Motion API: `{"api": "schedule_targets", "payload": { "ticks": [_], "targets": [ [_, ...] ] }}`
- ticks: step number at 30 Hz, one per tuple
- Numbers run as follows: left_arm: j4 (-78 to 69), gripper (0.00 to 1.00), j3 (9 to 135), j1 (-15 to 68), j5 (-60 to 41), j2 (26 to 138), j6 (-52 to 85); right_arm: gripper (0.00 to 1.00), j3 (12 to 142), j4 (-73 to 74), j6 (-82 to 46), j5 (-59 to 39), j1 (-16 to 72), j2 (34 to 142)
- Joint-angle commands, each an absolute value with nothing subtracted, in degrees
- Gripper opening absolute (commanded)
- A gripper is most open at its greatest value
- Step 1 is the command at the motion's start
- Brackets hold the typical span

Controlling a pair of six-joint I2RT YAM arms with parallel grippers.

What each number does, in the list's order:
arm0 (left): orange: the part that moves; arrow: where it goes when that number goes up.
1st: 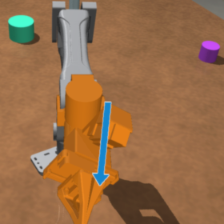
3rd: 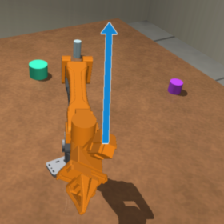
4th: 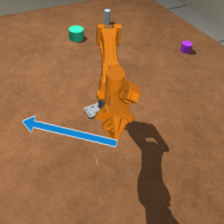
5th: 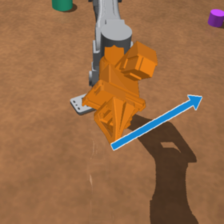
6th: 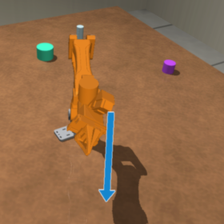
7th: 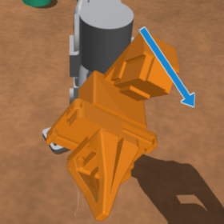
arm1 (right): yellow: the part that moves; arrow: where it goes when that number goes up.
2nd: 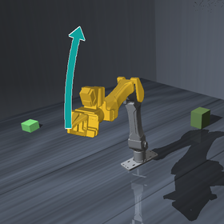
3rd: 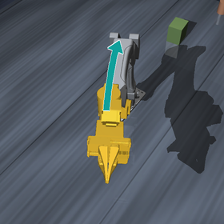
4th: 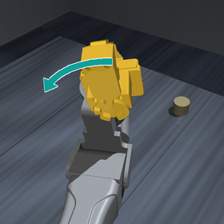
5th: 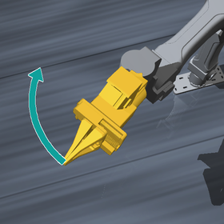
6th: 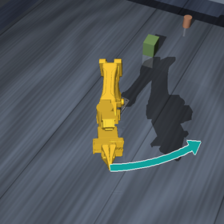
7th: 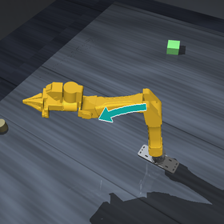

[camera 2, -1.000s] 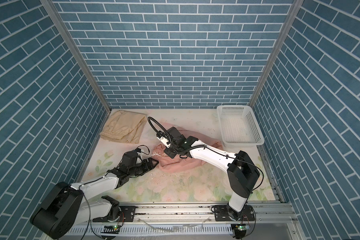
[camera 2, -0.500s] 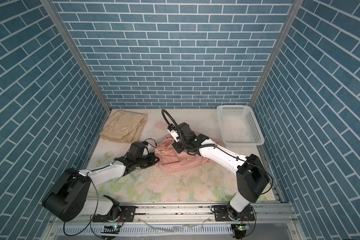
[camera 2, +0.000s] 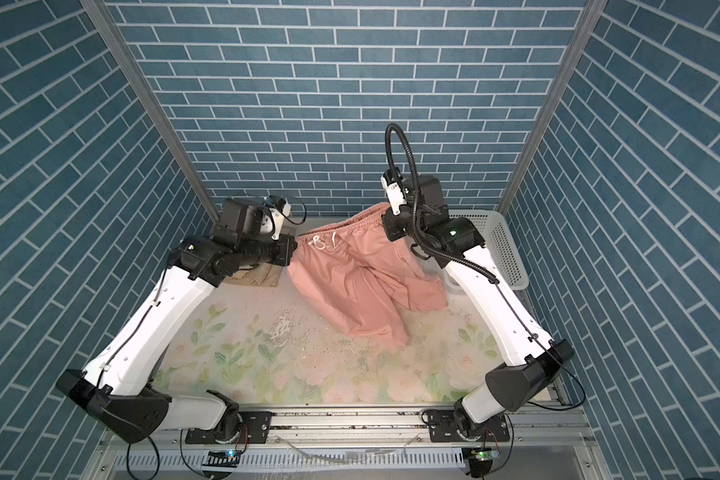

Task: Fold and stack the shorts
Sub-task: 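Lift the shorts by the waistband with both grippers, spreading it wide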

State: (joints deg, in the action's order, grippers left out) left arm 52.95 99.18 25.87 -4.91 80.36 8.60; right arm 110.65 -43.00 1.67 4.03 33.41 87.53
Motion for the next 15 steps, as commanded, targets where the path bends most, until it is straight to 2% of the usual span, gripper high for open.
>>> {"api": "schedule_targets", "payload": {
  "ticks": [1, 11, 15],
  "targets": [
    [66.6, 0.00, 109.4, 24.7, 0.0, 81.5, -0.7, 0.00, 120.4, -53.5, 5.1, 6.9, 32.7, 86.9],
    [79.4, 0.00, 132.6, 22.8, -13.3, 79.7, -3.4, 0.00, 147.4, -69.4, 1.0, -0.3, 32.3, 86.9],
    [85.3, 0.00, 139.6, 22.8, -9.3, 79.0, -2.3, 0.00, 148.4, -68.8, -0.8, -4.7, 32.3, 83.2]
  ]
}}
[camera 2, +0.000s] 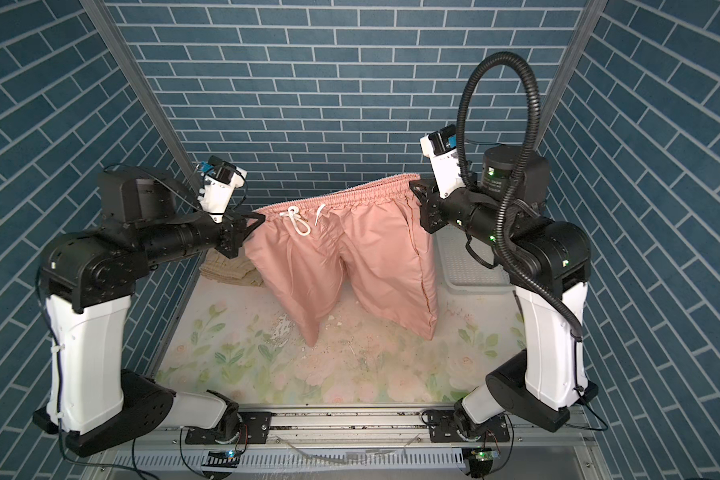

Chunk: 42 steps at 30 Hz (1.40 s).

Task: Fold and stack the shorts
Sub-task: 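Lift the shorts by the waistband with both grippers, spreading it wide, then lower the shorts onto the table with both grippers and release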

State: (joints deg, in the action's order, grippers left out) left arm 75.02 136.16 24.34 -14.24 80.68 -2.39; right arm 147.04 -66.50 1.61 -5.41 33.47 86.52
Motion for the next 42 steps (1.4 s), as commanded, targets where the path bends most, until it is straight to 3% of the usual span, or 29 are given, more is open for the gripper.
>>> {"api": "schedule_targets", "payload": {
  "ticks": [1, 7, 12, 17, 23, 34, 37, 39, 41, 42],
  "targets": [
    [86.6, 0.00, 141.0, 22.8, -8.8, 79.3, -2.4, 0.00, 148.1, -68.1, -0.6, -4.6, 32.3, 82.6],
    [93.1, 0.00, 148.6, 21.3, -1.8, 86.7, -4.3, 0.00, 147.2, -67.4, 3.8, 0.6, 29.9, 85.2],
    [91.4, 0.00, 148.2, 14.0, -2.1, 95.8, -5.8, 0.00, 145.8, -68.0, 0.6, -17.9, 17.0, 94.3],
    [84.4, 0.00, 144.6, 8.2, 1.3, 105.2, -8.4, 0.00, 136.5, -58.7, -0.4, -27.6, 9.8, 103.3],
    [71.5, 0.00, 135.5, 4.5, 4.5, 115.0, -12.0, 0.00, 133.9, -50.0, 1.5, -29.3, 8.6, 117.6],
    [60.9, 0.00, 132.2, 2.1, 4.6, 126.4, -11.2, 0.00, 142.9, -36.2, -1.1, -31.4, 10.8, 139.7],
    [59.6, 0.00, 131.0, 2.1, 5.0, 127.0, -10.8, 0.26, 145.7, -35.9, -1.0, -31.5, 12.1, 142.2],
    [60.0, 0.16, 131.1, 2.0, 5.7, 127.2, -10.5, 0.38, 146.2, -36.2, -1.4, -31.8, 12.4, 142.1],
    [60.4, 0.24, 131.2, 1.8, 5.8, 126.8, -10.3, 0.46, 145.9, -37.4, -1.4, -31.5, 12.6, 140.8],
    [60.5, 0.36, 131.3, 1.8, 5.4, 126.5, -10.3, 0.49, 145.3, -38.5, -1.3, -31.2, 12.7, 139.4]
  ]
}}
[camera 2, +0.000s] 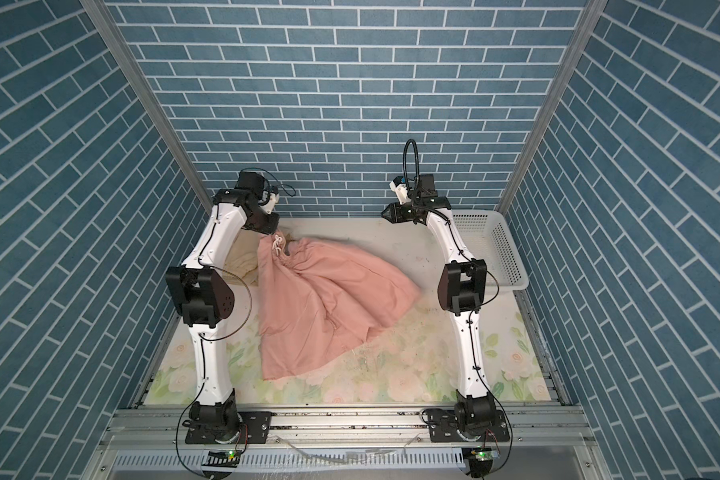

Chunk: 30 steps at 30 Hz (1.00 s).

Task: Fold and stack the shorts

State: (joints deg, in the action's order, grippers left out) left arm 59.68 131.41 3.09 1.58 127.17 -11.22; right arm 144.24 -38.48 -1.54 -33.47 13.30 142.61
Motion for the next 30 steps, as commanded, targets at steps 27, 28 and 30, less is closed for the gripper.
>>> {"api": "schedule_targets", "payload": {
  "ticks": [27, 28, 30],
  "targets": [
    [53.8, 1.00, 77.0, 0.6, -15.4, 68.8, 12.5, 0.61, 45.1, -10.2, -32.0, -3.8, 49.4, 79.7],
    [53.5, 1.00, 75.3, 0.6, -15.6, 67.3, 12.7, 0.61, 44.1, -8.2, -32.9, -3.4, 49.5, 80.3],
    [53.1, 1.00, 72.2, 0.6, -14.9, 64.4, 12.8, 0.62, 43.2, -5.3, -33.2, -3.4, 49.4, 82.2]
  ]
}}
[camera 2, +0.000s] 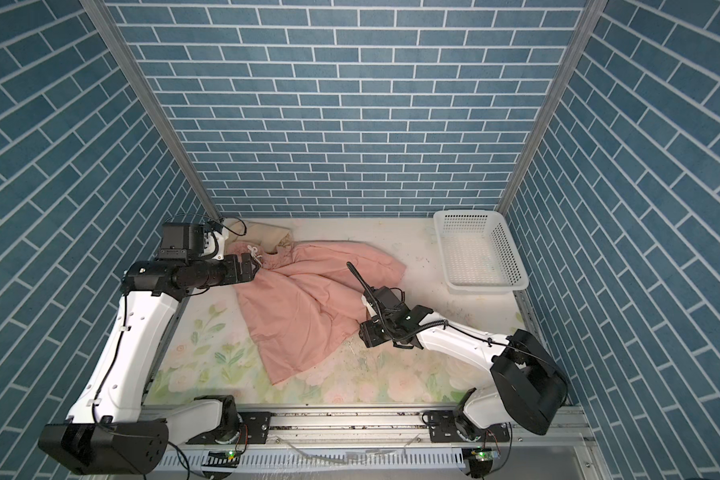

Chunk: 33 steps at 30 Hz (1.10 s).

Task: Fold and stack the shorts

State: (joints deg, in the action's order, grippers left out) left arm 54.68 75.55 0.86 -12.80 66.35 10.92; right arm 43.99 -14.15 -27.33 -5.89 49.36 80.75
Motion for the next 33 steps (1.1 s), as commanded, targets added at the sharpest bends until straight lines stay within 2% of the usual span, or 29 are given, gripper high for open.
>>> {"api": "schedule_targets", "payload": {
  "ticks": [1, 8, 13, 18, 21, 23, 26, 30, 33],
  "targets": [
    [53.2, 1.00, 71.5, 0.6, -14.5, 63.6, 12.7, 0.63, 43.4, -4.7, -33.3, -2.9, 49.5, 83.2],
    [55.9, 1.00, 71.7, 0.5, -11.6, 61.2, 11.0, 0.64, 45.9, 0.2, -33.6, -4.4, 50.3, 91.5],
    [55.3, 1.00, 72.6, 0.5, -11.3, 60.8, 10.9, 0.64, 47.4, -1.1, -34.8, -0.2, 51.7, 95.4],
    [54.8, 1.00, 73.1, 0.5, -11.6, 60.9, 10.4, 0.63, 50.6, -0.8, -34.9, -0.7, 51.8, 99.8],
    [55.3, 1.00, 73.3, 0.5, -11.9, 60.6, 9.9, 0.50, 53.9, -3.6, -34.8, -0.8, 51.9, 102.5],
    [56.2, 1.00, 73.5, 0.5, -11.5, 60.3, 9.4, 0.28, 55.1, -6.8, -34.7, -0.3, 51.9, 102.8],
    [58.0, 1.00, 73.6, 0.5, -9.8, 60.2, 8.7, 0.01, 53.8, -10.5, -35.2, 1.3, 51.7, 99.8],
    [60.2, 1.00, 73.3, 0.5, -9.9, 61.0, 8.3, 0.00, 51.9, -16.4, -34.2, -0.1, 48.7, 94.0],
    [59.0, 1.00, 71.7, 0.5, -13.7, 60.6, 9.2, 0.00, 50.6, -21.8, -31.0, -2.6, 42.1, 89.9]
  ]
}}
